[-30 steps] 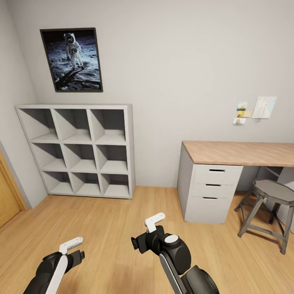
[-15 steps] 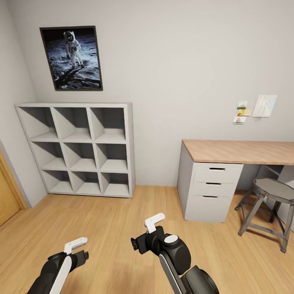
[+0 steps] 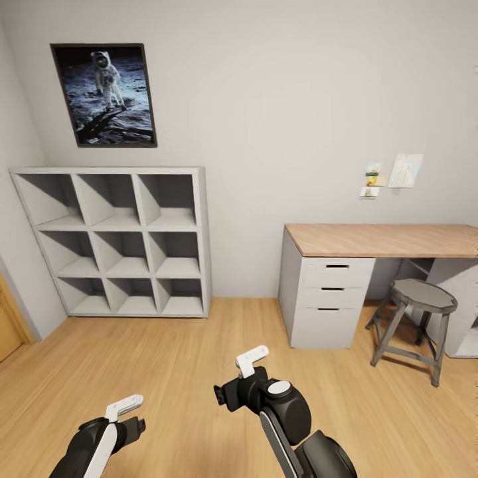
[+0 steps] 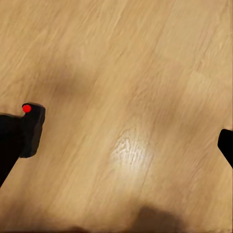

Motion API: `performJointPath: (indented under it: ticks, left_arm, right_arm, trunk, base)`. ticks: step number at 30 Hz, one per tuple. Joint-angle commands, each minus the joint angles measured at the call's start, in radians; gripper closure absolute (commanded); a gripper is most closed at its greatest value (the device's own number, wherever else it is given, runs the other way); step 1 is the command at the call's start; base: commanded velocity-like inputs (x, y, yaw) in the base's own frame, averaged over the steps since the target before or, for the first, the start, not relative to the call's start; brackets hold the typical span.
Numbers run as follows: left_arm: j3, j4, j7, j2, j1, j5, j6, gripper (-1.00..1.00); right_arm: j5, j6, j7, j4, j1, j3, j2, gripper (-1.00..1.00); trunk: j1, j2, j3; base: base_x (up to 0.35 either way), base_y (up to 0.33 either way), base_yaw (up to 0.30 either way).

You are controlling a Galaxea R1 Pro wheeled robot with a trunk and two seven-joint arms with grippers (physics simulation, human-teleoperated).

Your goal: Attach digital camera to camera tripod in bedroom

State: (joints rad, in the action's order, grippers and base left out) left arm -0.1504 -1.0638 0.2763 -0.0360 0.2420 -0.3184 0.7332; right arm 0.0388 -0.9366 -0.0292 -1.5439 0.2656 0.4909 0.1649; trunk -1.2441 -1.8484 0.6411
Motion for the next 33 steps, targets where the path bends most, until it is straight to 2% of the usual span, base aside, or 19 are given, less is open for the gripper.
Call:
performJointPath:
  ticks: [1, 10, 19, 25, 28, 32, 33]
  left_arm:
    - [0.0, 0.0, 0.003, 0.0, 0.0, -0.01, 0.003, -1.0]
    - [-0.006, 0.002, -0.018, -0.002, 0.0, -0.009, 0.003, -1.0]
    - [-0.008, 0.0, -0.013, 0.003, 0.001, -0.008, 0.004, -1.0]
    - [-0.011, -0.01, -0.013, 0.012, 0.004, -0.01, 0.013, -1.0]
    - [-0.012, -0.011, -0.013, 0.014, 0.007, -0.013, 0.016, -1.0]
    - [-0.018, 0.002, -0.012, 0.005, 0.083, -0.059, 0.037, -1.0]
    - [-0.018, 0.002, -0.012, 0.005, 0.083, -0.059, 0.037, -1.0]
  right_arm:
    - [0.004, -0.004, -0.003, -0.001, 0.001, 0.0, 0.0, -1.0]
    - [0.004, -0.001, 0.001, -0.001, 0.001, -0.003, -0.002, -1.0]
    - [-0.001, 0.0, -0.004, -0.002, 0.0, -0.001, -0.001, -1.0]
    - [0.002, -0.006, -0.002, -0.002, 0.014, -0.009, -0.002, -1.0]
    - [0.003, -0.007, -0.002, -0.002, 0.02, -0.016, -0.002, -1.0]
    - [0.001, -0.008, -0.001, -0.007, 0.024, -0.023, -0.017, -1.0]
    - [0.001, -0.008, -0.001, -0.007, 0.024, -0.023, -0.017, -1.0]
  trunk:
    - [0.001, -0.001, 0.001]
    - [0.001, -0.001, 0.001]
    - [0.001, -0.001, 0.001]
    - [0.001, -0.001, 0.001]
    - [-0.011, -0.022, 0.011]
    - [-0.026, -0.05, 0.024]
    - [-0.03, -0.057, 0.028]
  base:
    - [-0.273, 0.177, -0.054]
    - [-0.24, 0.213, -0.02]
    - [-0.063, 0.091, 0.015]
    - [-0.012, 0.017, 0.173]
    - [-0.004, 0.006, 0.247]
    - [-0.001, 0.002, 0.274]
    - [-0.001, 0.001, 0.278]
